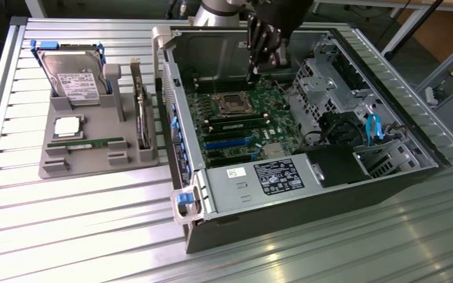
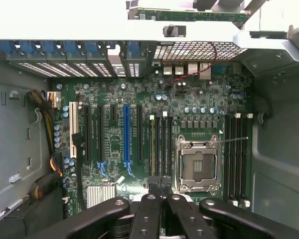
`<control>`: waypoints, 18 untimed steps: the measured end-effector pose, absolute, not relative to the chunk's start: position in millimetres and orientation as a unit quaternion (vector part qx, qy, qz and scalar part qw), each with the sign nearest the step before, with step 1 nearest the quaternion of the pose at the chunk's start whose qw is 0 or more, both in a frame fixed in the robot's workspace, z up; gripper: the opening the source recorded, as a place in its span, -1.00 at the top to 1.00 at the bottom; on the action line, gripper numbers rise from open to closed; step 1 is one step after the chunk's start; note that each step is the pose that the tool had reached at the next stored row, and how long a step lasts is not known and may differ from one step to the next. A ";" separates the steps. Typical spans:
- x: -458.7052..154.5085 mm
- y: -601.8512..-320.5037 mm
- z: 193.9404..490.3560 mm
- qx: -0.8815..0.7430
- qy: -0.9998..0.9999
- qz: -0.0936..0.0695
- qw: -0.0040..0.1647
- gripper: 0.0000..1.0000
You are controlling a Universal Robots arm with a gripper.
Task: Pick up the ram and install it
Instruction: 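Press down the ram until it locks into place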
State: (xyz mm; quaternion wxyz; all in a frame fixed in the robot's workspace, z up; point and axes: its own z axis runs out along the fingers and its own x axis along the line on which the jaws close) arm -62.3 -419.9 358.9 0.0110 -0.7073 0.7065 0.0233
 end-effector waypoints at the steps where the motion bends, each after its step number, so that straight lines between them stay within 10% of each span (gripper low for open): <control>1: -59.4 -419.9 358.9 -0.707 0.706 0.023 0.011 0.82; 18: -53.9 -419.9 358.3 -0.610 0.792 0.022 0.014 0.82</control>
